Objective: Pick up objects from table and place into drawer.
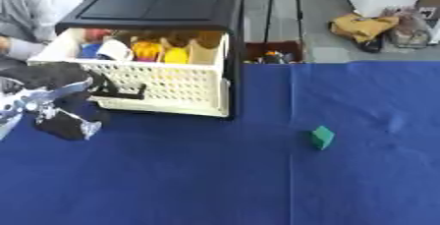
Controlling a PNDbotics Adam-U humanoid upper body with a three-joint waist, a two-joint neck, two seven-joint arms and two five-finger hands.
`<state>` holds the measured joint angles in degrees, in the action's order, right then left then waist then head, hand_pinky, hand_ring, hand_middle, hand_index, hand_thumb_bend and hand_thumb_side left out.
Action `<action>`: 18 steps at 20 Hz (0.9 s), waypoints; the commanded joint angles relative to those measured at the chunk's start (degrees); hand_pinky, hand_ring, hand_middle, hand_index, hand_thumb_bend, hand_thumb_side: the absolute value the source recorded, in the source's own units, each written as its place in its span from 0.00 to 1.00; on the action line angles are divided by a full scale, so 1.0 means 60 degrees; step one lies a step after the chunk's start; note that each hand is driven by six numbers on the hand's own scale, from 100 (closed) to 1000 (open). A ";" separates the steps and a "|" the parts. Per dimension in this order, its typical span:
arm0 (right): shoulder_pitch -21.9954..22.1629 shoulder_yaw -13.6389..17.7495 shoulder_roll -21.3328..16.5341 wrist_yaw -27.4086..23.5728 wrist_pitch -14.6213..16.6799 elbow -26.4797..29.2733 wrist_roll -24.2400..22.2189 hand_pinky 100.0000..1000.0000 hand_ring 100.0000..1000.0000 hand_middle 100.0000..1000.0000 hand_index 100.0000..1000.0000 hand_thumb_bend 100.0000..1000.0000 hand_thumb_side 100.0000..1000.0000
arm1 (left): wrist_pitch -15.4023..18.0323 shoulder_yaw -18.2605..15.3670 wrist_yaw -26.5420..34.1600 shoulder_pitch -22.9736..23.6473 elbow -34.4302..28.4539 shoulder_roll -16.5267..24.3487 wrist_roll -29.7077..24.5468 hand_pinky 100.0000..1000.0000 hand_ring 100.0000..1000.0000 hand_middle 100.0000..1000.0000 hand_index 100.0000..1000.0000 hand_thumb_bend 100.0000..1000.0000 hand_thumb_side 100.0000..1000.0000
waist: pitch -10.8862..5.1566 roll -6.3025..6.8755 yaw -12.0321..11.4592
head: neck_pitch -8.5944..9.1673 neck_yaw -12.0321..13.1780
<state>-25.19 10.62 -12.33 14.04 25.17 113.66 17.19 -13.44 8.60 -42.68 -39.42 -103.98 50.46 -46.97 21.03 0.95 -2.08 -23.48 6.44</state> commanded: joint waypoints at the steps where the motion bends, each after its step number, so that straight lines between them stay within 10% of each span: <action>1: -0.0076 0.0070 -0.0089 -0.0073 -0.0006 0.0155 0.0015 0.65 0.61 0.42 0.72 0.00 0.84 | -0.0054 -0.0306 0.0269 -0.0120 -0.0403 0.0244 0.0098 0.00 0.00 0.08 1.00 0.00 0.15 | -0.0169 0.0010 -0.0020 | 0.0091 -0.0018; 18: -0.0123 0.0095 -0.0242 -0.0043 -0.0019 0.0155 0.0086 0.64 0.62 0.43 0.72 0.00 0.85 | -0.0611 -0.1204 0.0603 -0.0187 -0.1509 -0.0161 0.0674 0.00 0.00 0.08 1.00 0.00 0.17 | -0.0257 -0.0108 -0.0047 | -0.0060 -0.0172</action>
<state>-25.24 10.95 -12.48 14.04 25.05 113.66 17.39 -16.73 2.86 -39.07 -39.65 -111.71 48.77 -43.61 20.92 0.29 -2.37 -23.64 5.70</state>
